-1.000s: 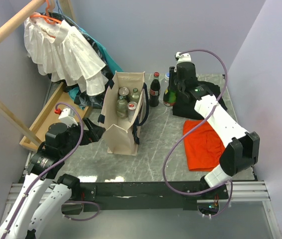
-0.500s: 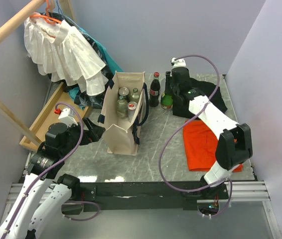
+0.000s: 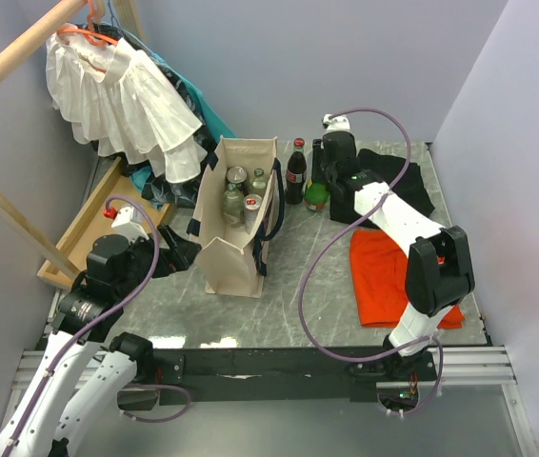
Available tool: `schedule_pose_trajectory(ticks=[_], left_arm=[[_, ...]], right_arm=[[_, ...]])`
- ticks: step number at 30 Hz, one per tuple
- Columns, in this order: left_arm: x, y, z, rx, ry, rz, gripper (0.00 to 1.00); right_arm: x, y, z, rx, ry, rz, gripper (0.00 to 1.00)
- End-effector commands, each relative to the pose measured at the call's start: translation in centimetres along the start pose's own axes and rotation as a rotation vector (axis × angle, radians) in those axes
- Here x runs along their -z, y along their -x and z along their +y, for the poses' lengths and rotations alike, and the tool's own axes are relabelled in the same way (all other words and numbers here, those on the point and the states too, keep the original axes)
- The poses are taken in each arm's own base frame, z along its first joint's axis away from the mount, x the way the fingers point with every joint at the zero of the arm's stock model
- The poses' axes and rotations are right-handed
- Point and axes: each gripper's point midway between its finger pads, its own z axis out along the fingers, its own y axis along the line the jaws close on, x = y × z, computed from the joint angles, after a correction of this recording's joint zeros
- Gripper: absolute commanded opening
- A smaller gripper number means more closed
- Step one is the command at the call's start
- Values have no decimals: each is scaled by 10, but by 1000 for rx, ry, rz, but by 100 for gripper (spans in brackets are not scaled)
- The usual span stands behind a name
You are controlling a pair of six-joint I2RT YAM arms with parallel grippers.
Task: Take the beverage out of the canvas bag
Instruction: Place the drink at the center of the board.
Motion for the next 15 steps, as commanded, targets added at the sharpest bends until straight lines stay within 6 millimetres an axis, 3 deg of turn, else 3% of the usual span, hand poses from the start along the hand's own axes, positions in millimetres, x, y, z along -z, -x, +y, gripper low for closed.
schedule_pose_trajectory(ticks=[1,15], left_arm=[[-2,0,5,-4,23,-5,96],[-1,2,7,2,36,-18,96]], right_arm=[[3,68,-1,-91,-17,-247,0],[-11,52,-2,-95,-28,-237,0]])
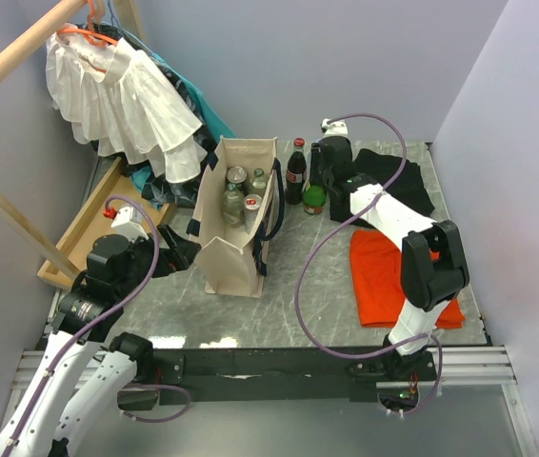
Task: Take the beverage out of the canvas bag
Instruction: Place the drink at the center of the board.
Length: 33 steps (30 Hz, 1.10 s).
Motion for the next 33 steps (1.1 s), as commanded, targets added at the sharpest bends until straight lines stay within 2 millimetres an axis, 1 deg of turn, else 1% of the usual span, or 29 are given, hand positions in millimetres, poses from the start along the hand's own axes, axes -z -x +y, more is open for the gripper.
schedule_pose_trajectory(ticks=[1,8,16,17,18,19,20,21,24,25,26,30,31,33], left_arm=[[-1,0,6,0,30,-11,96],[-1,1,6,2,32,-13,96],[-1,1,6,2,32,-11,96],[-1,0,6,2,30,-10,96],[-1,1,6,2,32,-13,96],[-1,1,7,2,32,-13,96],[-1,1,6,2,31,-14,96],[-1,1,6,2,29,-14,96],[0,1,5,0,26,-16,96],[0,1,5,0,26,-14,96],[0,1,5,0,24,-14,96],[1,2,4,0,21,-18,96],[0,1,4,0,20,-16,96],[0,1,5,0,21,-15,96]], right_arm=[[6,69,-1,-74,-8,-238,0],[1,62,2,-80,1,-220,0],[4,57,3,-57,7,-171,0],[5,55,7,-51,21,-165,0],[5,51,8,-41,27,-155,4],[7,51,9,-32,31,-154,13],[7,48,10,-24,24,-152,20],[8,47,10,-17,21,-146,22],[9,42,12,-5,16,-136,23],[10,44,12,-4,16,-139,30],[10,43,13,0,20,-134,32],[12,42,15,8,26,-129,33],[13,43,15,6,26,-129,37],[13,42,14,7,22,-127,39]])
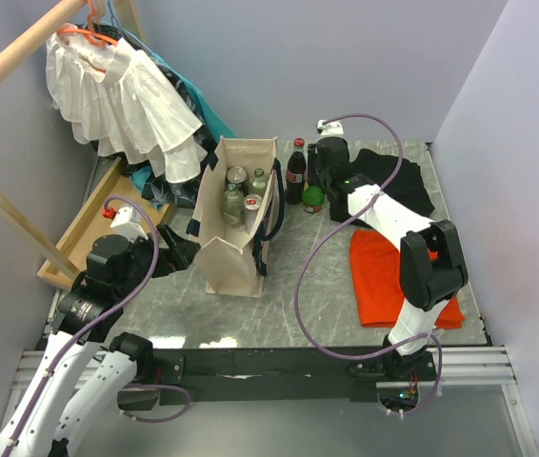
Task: Take the beverage out of the canvas bag
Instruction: Place the drink at the center of the board, then take out the drink from the canvas bag.
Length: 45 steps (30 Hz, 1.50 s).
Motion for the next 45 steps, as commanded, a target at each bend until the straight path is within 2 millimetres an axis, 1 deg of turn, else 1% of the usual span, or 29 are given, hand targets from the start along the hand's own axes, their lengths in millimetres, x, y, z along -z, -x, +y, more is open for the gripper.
schedule_pose_trajectory(ticks=[1,3,4,7,9,14,21,22,24,25,27,28,30,31,33,34,35,36,37,38,39,40,41,42,43,44,45], left_arm=[[0,0,3,-3,13,-6,96],[0,-1,2,-3,9,-4,96],[-1,-1,3,-4,9,-3,96],[-1,-1,2,-5,8,-2,96],[0,-1,3,-4,9,-3,96],[0,-1,2,-4,7,-1,96],[0,0,1,-8,1,-4,96],[0,-1,1,-7,0,0,96],[0,-2,1,-7,-1,1,96],[0,-1,1,-9,-4,-3,96],[0,-1,0,-9,-5,0,96],[0,-2,0,-10,-7,3,96],[-1,-3,0,-10,-8,7,96],[-2,-3,0,-12,-7,11,96],[-2,-4,0,-11,-8,17,96],[-2,-3,0,-11,-7,14,96],[-2,-4,1,-11,-5,14,96],[-2,-4,1,-10,-1,14,97],[-2,-3,1,-10,-3,11,97],[-1,-3,0,-11,-5,9,96],[-1,-2,0,-9,-4,5,97],[-1,-2,0,-10,-5,6,96],[-1,-2,0,-10,-5,6,96],[-1,-2,1,-9,-2,7,96],[-1,-3,1,-9,-3,8,96],[-2,-3,1,-8,1,9,96],[-2,-3,1,-8,1,11,96]], right_arm=[[13,44,2,-30,0,-124,41],[14,43,2,-27,-2,-121,46],[15,44,0,-28,-8,-124,51],[16,43,-1,-27,-10,-119,57],[16,43,0,-28,-7,-118,59],[19,44,-1,-24,-6,-116,60],[28,52,-3,-29,-11,-133,60],[32,56,-3,-34,-11,-145,60],[37,56,-4,-34,-9,-146,60],[43,62,-5,-39,-12,-162,60],[51,65,-7,-41,-15,-174,60],[60,75,-9,-48,-17,-201,60],[71,84,-7,-51,-4,-224,61],[80,88,-8,-48,2,-231,61],[94,102,-1,-49,37,-255,62],[99,106,2,-44,51,-260,62],[105,116,6,-43,65,-277,62],[110,116,15,-23,97,-270,65],[117,127,21,-19,120,-284,66],[120,129,28,-9,140,-279,67],[122,124,39,14,167,-251,68],[129,136,47,23,196,-266,68],[132,136,55,39,222,-255,68],[133,127,71,84,261,-219,68],[139,137,79,98,285,-233,69],[142,132,85,128,306,-204,69],[140,125,102,153,337,-179,70]])
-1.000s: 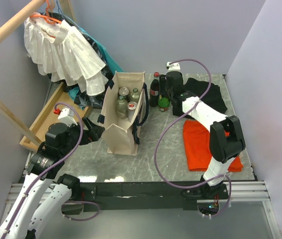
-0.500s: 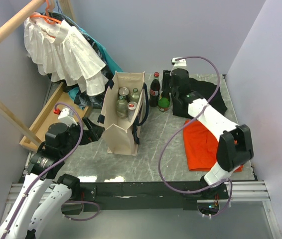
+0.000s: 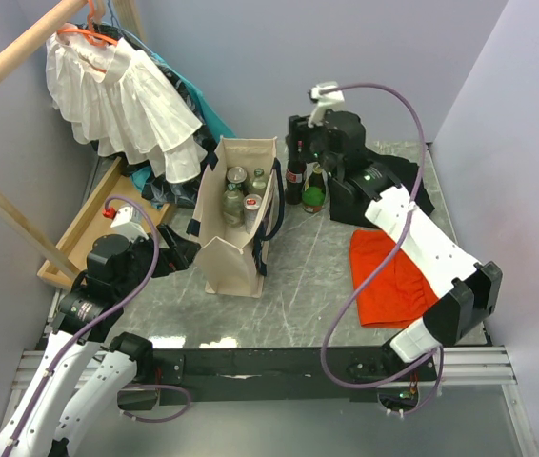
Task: Take the beverage out of the canvas bag
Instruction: Take out the drink from the canvas bag.
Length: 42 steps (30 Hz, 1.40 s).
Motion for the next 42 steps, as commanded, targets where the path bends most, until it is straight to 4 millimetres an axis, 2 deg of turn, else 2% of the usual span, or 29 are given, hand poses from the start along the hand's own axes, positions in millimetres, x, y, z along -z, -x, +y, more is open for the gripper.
schedule_pose_trajectory(ticks=[1,3,4,11,18,22,26,27,31,32,33,35,38,42], left_arm=[[-1,-2,2,-7,3,5,96],[-1,-2,1,-8,1,1,96],[0,-1,1,-9,-1,-2,97],[0,-1,0,-10,-8,-1,96],[0,-1,0,-10,-6,0,96],[-1,-2,1,-10,-2,3,96],[-1,-3,0,-11,-9,8,96],[-1,-3,0,-13,-8,9,96],[-1,-4,0,-13,-11,11,96],[-1,-3,-1,-15,-16,11,96],[-1,-3,-1,-13,-13,11,96],[-2,-4,-1,-14,-16,17,96],[-2,-4,-1,-16,-17,15,96],[-2,-4,-1,-16,-17,19,96]], right_arm=[[8,15,50,119,146,41,70],[4,6,64,157,183,86,70],[6,14,75,160,208,70,70],[7,3,120,167,346,112,69],[9,-38,147,190,428,242,67],[16,-68,148,197,444,320,66],[32,-88,147,196,461,383,63],[34,-99,145,203,455,406,63],[48,-112,139,180,441,454,61],[52,-109,137,170,429,447,60],[55,-117,134,170,419,460,61],[62,-112,133,158,420,439,61],[69,-116,130,151,404,446,61],[71,-121,133,152,407,468,61]])
